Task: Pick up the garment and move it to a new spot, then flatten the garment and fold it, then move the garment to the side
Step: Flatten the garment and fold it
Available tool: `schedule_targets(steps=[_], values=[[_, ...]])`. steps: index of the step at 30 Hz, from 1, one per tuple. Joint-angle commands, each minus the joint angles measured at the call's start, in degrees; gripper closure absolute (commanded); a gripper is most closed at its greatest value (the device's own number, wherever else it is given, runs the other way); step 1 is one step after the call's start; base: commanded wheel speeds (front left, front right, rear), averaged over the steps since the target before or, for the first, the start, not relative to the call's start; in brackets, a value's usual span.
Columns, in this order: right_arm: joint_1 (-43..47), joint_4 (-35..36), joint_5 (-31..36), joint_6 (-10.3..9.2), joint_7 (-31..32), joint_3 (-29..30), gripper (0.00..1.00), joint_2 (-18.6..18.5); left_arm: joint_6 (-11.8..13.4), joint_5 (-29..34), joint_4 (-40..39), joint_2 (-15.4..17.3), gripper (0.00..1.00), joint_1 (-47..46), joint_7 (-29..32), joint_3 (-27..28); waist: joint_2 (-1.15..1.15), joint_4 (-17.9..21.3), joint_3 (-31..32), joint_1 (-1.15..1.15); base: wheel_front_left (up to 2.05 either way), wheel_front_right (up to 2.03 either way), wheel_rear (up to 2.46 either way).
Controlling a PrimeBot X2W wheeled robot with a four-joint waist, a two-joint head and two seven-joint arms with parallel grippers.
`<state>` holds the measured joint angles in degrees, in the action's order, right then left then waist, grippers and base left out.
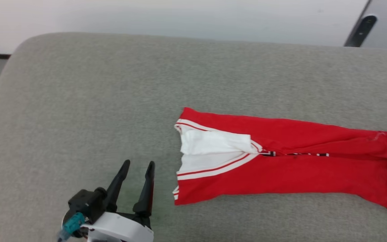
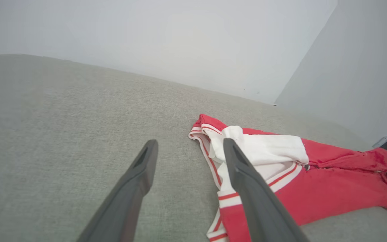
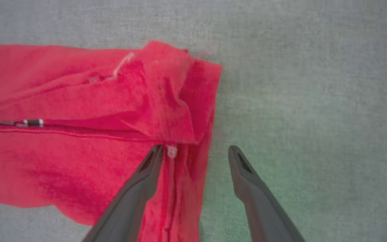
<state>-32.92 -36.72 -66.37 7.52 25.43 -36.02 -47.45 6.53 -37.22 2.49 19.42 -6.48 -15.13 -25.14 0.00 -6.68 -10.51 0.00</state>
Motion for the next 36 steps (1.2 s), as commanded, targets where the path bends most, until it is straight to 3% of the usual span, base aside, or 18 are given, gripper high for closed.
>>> schedule_targets(steps=[1, 7, 13, 14, 15, 16, 17, 31, 36], values=[[-1.18, -0.86, 1.00, -0.07, 0.69, 0.58, 0.00, 0.63, -0.55, 2.40, -0.02, -0.91, 0.00, 0.55, 0.03, 1.12, 0.00, -2.39, -0.35, 0.00, 0.00, 0.00, 0.00], [-3.31, -7.77, 3.96, -0.07, 4.81, 2.32, 0.00, 3.56, -1.99, 12.31, 1.29, -4.53, 0.00, 0.55, 0.03, 4.19, 0.00, -4.95, -1.52, 0.00, 0.00, 0.00, 0.00], [-1.74, -12.59, 6.72, -0.08, 7.65, 2.12, 0.00, 7.50, -4.08, 18.21, 4.36, -9.15, 0.00, -0.14, 0.03, 6.89, 0.00, -6.15, -2.95, 0.00, 0.00, 0.00, 0.00], [-1.56, -12.66, 7.07, -0.08, 7.56, 2.07, 0.07, 8.02, -4.51, 18.99, 4.75, -9.79, 0.00, -0.11, 0.03, 7.47, 0.00, -6.12, -3.10, 0.00, 0.00, 0.00, 0.00], [-1.34, -12.69, 7.36, -0.08, 7.47, 2.17, 0.53, 8.41, -4.91, 19.49, 5.17, -10.43, 0.00, 0.05, 0.03, 8.09, 0.00, -6.07, -3.21, 0.00, 0.00, 0.00, 0.00], [-1.11, -12.72, 7.67, -0.08, 7.34, 2.35, 0.90, 8.83, -5.20, 20.35, 5.65, -10.82, 0.00, 0.17, 0.03, 8.65, 0.00, -6.02, -3.26, 0.00, 0.00, 0.00, 0.00], [-0.88, -12.74, 7.96, -0.08, 7.24, 2.45, 1.00, 9.18, -5.70, 20.95, 5.88, -11.26, 0.00, 0.20, 0.03, 9.19, 0.00, -5.94, -3.31, 0.00, 0.00, 0.00, 0.00], [-0.17, -9.24, 8.65, -0.01, 4.27, 6.67, 1.00, 10.19, -10.37, 25.58, 7.46, -14.62, 0.00, 0.57, 0.03, 16.30, 0.00, -3.38, -2.54, 0.00, 0.00, 0.00, 0.00], [0.74, -8.31, 9.57, -0.15, 0.35, 10.29, 1.00, 5.84, -11.30, 25.64, 7.58, -15.30, 0.00, 1.33, 0.03, 18.09, 0.00, -2.14, -2.48, 0.00, 0.00, 0.00, 0.00]])
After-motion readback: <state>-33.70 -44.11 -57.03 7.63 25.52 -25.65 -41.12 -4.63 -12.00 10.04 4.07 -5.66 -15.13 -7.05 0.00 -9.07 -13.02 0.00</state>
